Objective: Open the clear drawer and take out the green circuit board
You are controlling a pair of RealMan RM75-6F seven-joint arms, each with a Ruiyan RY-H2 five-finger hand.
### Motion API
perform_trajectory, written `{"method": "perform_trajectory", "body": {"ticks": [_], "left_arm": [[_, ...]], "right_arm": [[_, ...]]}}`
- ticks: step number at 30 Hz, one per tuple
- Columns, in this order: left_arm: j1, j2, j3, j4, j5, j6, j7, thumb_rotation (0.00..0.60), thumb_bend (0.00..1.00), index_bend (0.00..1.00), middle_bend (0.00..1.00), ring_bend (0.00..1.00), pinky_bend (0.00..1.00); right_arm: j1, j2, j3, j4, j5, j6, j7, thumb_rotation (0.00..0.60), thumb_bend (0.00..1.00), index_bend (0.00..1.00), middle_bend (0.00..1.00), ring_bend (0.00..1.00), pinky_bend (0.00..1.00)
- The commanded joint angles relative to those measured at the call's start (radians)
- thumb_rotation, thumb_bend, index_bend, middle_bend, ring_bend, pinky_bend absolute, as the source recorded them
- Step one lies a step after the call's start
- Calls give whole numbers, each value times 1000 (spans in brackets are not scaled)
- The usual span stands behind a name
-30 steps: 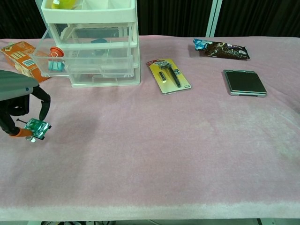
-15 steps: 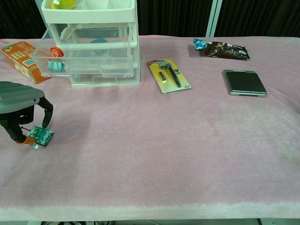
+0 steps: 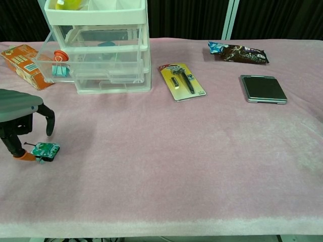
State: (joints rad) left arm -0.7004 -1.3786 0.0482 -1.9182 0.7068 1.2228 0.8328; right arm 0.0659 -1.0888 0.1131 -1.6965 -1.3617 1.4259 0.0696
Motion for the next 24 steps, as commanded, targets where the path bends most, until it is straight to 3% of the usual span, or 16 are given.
{"method": "perform_trajectory", "body": {"ticks": [1, 4, 7, 10, 12, 16, 19, 24], "left_arm": [[42, 47, 4, -44, 130, 52, -83, 600, 129, 364, 1000, 1000, 1000], [83, 84, 30, -58, 267, 90, -155, 600, 123, 302, 990, 985, 1000], [129, 122, 65, -58, 413, 146, -218, 600, 116, 221, 880, 884, 964], [179, 155, 97, -39, 553, 237, -254, 600, 108, 136, 581, 639, 727], [236, 180, 135, 12, 672, 327, -297, 600, 99, 64, 350, 394, 505], [318, 211, 167, 88, 744, 418, -367, 600, 67, 1, 61, 109, 219], [369, 237, 167, 123, 743, 465, -427, 600, 35, 0, 0, 6, 90], [439, 246, 143, 215, 741, 526, -548, 600, 26, 0, 0, 0, 50]], "right_arm": [[0, 1, 0, 1, 0, -1, 1, 600, 127, 0, 0, 0, 123], [1, 1, -1, 2, -1, -2, -1, 600, 127, 0, 0, 0, 123], [1, 0, -2, 3, -1, -4, -5, 600, 127, 0, 0, 0, 123], [2, 0, -3, 5, -2, -4, -10, 600, 127, 0, 0, 0, 123], [2, -1, -4, 7, -6, -1, -18, 600, 127, 0, 0, 0, 123], [2, -3, -7, 11, -12, 2, -29, 600, 127, 0, 0, 0, 123], [2, -6, -9, 18, -22, 9, -43, 600, 127, 0, 0, 0, 123], [1, -10, -13, 25, -32, 15, -54, 600, 127, 0, 0, 0, 123]]}}
